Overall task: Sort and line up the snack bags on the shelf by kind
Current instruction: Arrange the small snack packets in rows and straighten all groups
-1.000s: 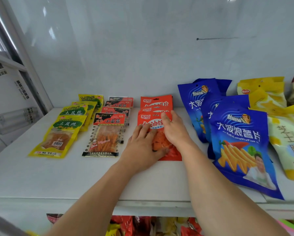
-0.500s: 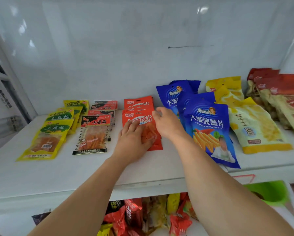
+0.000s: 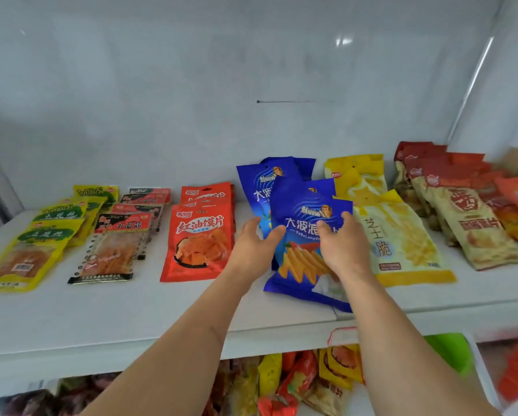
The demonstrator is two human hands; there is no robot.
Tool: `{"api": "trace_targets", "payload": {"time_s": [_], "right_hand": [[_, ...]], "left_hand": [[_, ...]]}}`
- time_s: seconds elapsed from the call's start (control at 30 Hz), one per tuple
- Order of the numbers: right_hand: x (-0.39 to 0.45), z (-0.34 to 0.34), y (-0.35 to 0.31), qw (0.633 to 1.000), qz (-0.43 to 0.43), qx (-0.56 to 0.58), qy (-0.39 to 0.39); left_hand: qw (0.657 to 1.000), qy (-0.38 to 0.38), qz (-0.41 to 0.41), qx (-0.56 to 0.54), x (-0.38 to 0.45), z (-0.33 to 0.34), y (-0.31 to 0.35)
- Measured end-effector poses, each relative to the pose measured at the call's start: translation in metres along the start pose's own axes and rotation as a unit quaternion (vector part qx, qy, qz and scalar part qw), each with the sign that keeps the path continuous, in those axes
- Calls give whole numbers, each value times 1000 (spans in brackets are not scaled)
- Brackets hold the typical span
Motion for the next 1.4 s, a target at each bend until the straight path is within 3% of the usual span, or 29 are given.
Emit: {"api": "trace_targets", "payload": {"time_s": [0.13,0.53,0.7,1.17,1.4], "right_hand": [[24,10,20,1000,6,18,-20],[66,50,54,987,62,104,-110],[70,56,48,977,81,116,-160],[81,73,25,967,31,173,-186],[87,82,23,967,35,192,-165]], "left_hand": [[997,24,-58,-52,13,19,-2],[992,30,-93,-75,34,39,-7],[980,27,-106,-168,46,44,-11],[937,-13,-89,-337,83,39,-9],[947,-4,-92,-307,102,30,-8]]}}
Point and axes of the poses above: each hand's wrist, its own x-axis towards the middle knuckle, its own z-axis out of the palm, y = z × x, the point moved 10 cm from there along x, towards the middle knuckle, and after that the axes turned 5 degrees about x, right-handed, at the moved point
